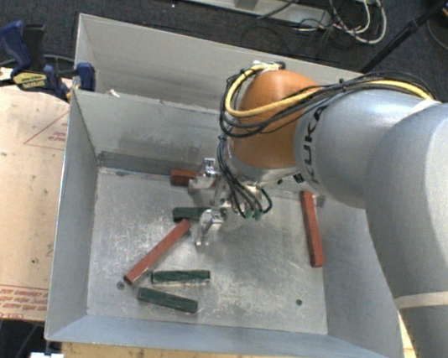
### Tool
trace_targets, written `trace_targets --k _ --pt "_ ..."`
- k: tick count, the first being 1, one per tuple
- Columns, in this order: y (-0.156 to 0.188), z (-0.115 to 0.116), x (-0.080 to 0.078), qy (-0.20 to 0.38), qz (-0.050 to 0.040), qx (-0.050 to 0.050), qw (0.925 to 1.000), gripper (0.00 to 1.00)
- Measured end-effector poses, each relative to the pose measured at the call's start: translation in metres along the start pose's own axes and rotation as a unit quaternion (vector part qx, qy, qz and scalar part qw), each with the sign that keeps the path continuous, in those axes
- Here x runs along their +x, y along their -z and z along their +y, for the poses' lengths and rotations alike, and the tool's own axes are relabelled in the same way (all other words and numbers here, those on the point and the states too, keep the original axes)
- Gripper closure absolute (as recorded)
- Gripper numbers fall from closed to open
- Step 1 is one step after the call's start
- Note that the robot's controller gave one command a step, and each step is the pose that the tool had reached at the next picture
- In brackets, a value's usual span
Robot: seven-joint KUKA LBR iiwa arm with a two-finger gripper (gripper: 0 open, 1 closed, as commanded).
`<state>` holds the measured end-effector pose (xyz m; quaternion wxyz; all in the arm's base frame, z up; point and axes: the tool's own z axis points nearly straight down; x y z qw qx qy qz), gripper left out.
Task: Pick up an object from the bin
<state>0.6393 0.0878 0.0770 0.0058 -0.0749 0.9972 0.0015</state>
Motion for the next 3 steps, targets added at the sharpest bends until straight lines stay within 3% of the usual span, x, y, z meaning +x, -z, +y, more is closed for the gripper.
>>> trace_targets --k 1,2,3 --pt "0.002 0.000 -0.001 0.000 -0.0011 0.000 1.0000 1.00" --pt "0.002 0.000 -0.001 0.000 -0.0011 0.000 1.0000 1.00" --pt "0.197 -0.009 -0.006 0.093 -0.0003 0.001 0.9957 1.00"
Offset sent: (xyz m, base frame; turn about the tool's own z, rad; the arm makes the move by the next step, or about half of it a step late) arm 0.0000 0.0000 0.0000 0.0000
